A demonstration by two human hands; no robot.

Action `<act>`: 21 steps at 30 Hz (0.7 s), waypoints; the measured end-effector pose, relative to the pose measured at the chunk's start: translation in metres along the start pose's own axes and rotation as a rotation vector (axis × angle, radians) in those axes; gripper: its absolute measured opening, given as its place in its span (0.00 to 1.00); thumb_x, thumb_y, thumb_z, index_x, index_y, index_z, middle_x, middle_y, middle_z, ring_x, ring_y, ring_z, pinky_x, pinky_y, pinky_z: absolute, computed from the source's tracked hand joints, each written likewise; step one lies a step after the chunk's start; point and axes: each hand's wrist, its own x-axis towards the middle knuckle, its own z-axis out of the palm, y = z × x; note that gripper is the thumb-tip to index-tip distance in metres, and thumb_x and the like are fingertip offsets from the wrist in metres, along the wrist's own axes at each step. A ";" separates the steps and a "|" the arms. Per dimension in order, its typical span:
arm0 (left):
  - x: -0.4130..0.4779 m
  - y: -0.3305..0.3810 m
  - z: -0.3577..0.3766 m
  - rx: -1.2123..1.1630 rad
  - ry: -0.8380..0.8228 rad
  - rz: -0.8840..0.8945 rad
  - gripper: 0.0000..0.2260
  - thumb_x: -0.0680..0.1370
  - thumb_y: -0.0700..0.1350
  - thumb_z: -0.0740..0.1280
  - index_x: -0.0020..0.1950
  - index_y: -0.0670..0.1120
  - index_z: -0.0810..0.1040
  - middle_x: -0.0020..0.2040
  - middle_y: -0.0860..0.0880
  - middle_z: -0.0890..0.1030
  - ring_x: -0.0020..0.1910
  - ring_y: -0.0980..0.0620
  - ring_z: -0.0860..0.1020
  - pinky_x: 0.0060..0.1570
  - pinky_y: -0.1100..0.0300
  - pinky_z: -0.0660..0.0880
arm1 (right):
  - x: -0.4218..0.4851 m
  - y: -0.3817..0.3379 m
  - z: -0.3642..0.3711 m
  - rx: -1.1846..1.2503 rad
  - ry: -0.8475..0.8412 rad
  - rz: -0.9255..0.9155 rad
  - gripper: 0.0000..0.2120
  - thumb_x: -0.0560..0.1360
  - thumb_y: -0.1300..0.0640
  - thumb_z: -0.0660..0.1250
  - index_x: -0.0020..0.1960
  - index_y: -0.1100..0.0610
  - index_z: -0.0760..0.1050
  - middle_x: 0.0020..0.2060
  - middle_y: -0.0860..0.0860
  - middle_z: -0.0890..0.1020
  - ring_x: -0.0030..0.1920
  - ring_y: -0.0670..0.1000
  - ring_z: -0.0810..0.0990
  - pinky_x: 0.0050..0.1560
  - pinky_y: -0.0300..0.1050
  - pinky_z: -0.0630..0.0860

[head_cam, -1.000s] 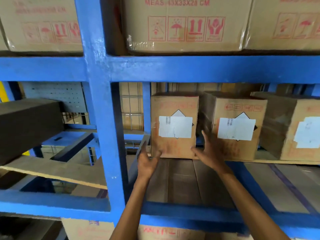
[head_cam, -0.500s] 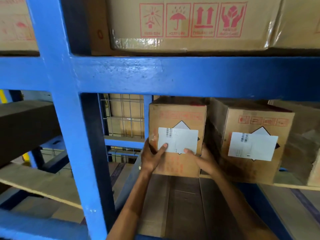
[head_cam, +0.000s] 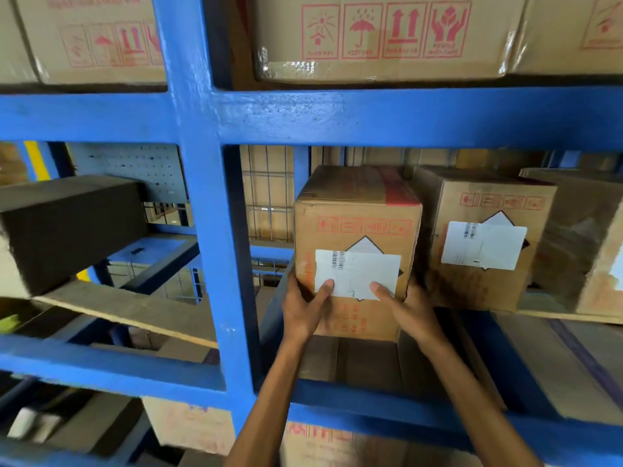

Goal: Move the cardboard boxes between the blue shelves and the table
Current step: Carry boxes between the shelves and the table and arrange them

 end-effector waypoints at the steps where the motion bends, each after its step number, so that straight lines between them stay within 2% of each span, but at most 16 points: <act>1: -0.008 0.001 -0.002 0.005 0.009 -0.008 0.34 0.73 0.58 0.75 0.74 0.51 0.66 0.66 0.51 0.80 0.64 0.49 0.79 0.64 0.42 0.77 | -0.009 -0.002 0.000 0.006 0.012 -0.010 0.24 0.75 0.42 0.74 0.66 0.49 0.73 0.59 0.47 0.82 0.56 0.49 0.82 0.52 0.45 0.79; 2: -0.016 0.002 -0.004 0.013 0.016 -0.018 0.33 0.74 0.56 0.75 0.74 0.51 0.66 0.66 0.50 0.80 0.64 0.48 0.79 0.64 0.42 0.77 | -0.016 -0.004 -0.001 0.013 0.023 -0.017 0.23 0.75 0.46 0.75 0.66 0.50 0.73 0.59 0.48 0.82 0.57 0.49 0.82 0.49 0.41 0.77; 4: -0.026 0.004 -0.007 0.028 0.042 -0.029 0.32 0.74 0.54 0.76 0.74 0.49 0.67 0.67 0.49 0.80 0.64 0.48 0.79 0.65 0.44 0.76 | -0.024 -0.012 -0.004 0.011 0.053 -0.037 0.29 0.74 0.50 0.77 0.70 0.54 0.71 0.62 0.50 0.81 0.58 0.49 0.80 0.46 0.36 0.74; 5: -0.029 0.003 -0.007 0.033 0.054 -0.033 0.32 0.74 0.55 0.76 0.74 0.49 0.67 0.67 0.49 0.80 0.64 0.47 0.79 0.65 0.44 0.76 | -0.027 -0.018 -0.007 -0.004 0.079 -0.053 0.34 0.73 0.51 0.78 0.73 0.55 0.67 0.65 0.50 0.79 0.61 0.50 0.79 0.49 0.37 0.74; 7: -0.036 0.004 -0.005 0.026 0.072 -0.083 0.34 0.71 0.60 0.76 0.71 0.50 0.68 0.66 0.49 0.80 0.64 0.47 0.79 0.65 0.43 0.76 | -0.027 -0.030 -0.011 -0.081 0.154 -0.142 0.47 0.70 0.52 0.80 0.80 0.53 0.57 0.72 0.52 0.74 0.69 0.54 0.75 0.59 0.46 0.75; 9: -0.035 -0.006 0.001 -0.020 0.144 -0.220 0.45 0.62 0.70 0.77 0.71 0.49 0.67 0.66 0.47 0.80 0.65 0.44 0.79 0.66 0.43 0.75 | -0.023 -0.045 -0.015 -0.247 0.250 -0.252 0.62 0.66 0.51 0.83 0.83 0.50 0.41 0.81 0.54 0.60 0.79 0.56 0.62 0.73 0.54 0.67; 11: -0.031 -0.012 0.008 -0.145 0.245 -0.423 0.61 0.52 0.75 0.78 0.77 0.49 0.62 0.69 0.44 0.78 0.67 0.42 0.77 0.69 0.43 0.73 | -0.018 -0.063 -0.020 -0.522 0.347 -0.365 0.72 0.60 0.45 0.85 0.82 0.49 0.33 0.83 0.55 0.45 0.82 0.57 0.48 0.79 0.61 0.58; 12: -0.035 -0.006 0.011 -0.254 0.258 -0.525 0.64 0.52 0.72 0.80 0.80 0.47 0.57 0.72 0.42 0.74 0.69 0.40 0.74 0.70 0.42 0.71 | -0.016 -0.072 -0.023 -0.656 0.389 -0.427 0.74 0.57 0.41 0.85 0.82 0.49 0.33 0.83 0.57 0.41 0.83 0.59 0.44 0.79 0.64 0.56; 13: -0.040 0.000 0.014 -0.368 0.217 -0.623 0.62 0.58 0.68 0.81 0.81 0.45 0.53 0.75 0.41 0.71 0.72 0.39 0.71 0.72 0.39 0.67 | -0.015 -0.082 -0.026 -0.774 0.413 -0.494 0.76 0.55 0.37 0.84 0.82 0.49 0.33 0.82 0.59 0.39 0.82 0.60 0.41 0.78 0.66 0.54; 14: -0.045 0.008 0.018 -0.483 0.137 -0.684 0.55 0.64 0.64 0.80 0.80 0.44 0.56 0.75 0.40 0.70 0.73 0.37 0.69 0.72 0.37 0.64 | -0.012 -0.090 -0.030 -0.876 0.409 -0.551 0.77 0.54 0.34 0.83 0.82 0.49 0.33 0.81 0.61 0.38 0.82 0.62 0.38 0.78 0.68 0.52; 16: -0.050 0.014 0.026 -0.755 -0.034 -0.729 0.36 0.70 0.61 0.75 0.72 0.42 0.71 0.67 0.39 0.78 0.68 0.37 0.73 0.66 0.37 0.67 | -0.008 -0.109 -0.036 -1.056 0.320 -0.595 0.76 0.53 0.31 0.82 0.82 0.47 0.34 0.80 0.63 0.36 0.81 0.64 0.34 0.77 0.73 0.47; 18: -0.053 0.015 0.034 -0.969 -0.098 -0.709 0.31 0.69 0.59 0.74 0.68 0.45 0.78 0.52 0.41 0.86 0.59 0.39 0.78 0.60 0.41 0.74 | -0.003 -0.128 -0.039 -1.212 0.235 -0.588 0.70 0.55 0.30 0.80 0.83 0.45 0.43 0.80 0.64 0.33 0.79 0.65 0.31 0.74 0.76 0.42; 19: -0.053 0.016 0.037 -1.033 -0.096 -0.689 0.30 0.69 0.60 0.74 0.68 0.47 0.79 0.50 0.42 0.87 0.57 0.39 0.78 0.59 0.42 0.75 | 0.001 -0.136 -0.039 -1.272 0.205 -0.585 0.65 0.56 0.29 0.79 0.83 0.46 0.49 0.80 0.63 0.35 0.80 0.65 0.32 0.73 0.77 0.41; 21: -0.051 0.009 0.047 -1.049 -0.063 -0.642 0.32 0.66 0.61 0.75 0.68 0.49 0.79 0.58 0.42 0.84 0.62 0.39 0.77 0.61 0.41 0.74 | 0.008 -0.151 -0.040 -1.315 0.126 -0.579 0.59 0.59 0.28 0.77 0.81 0.51 0.57 0.82 0.61 0.45 0.82 0.62 0.40 0.73 0.77 0.39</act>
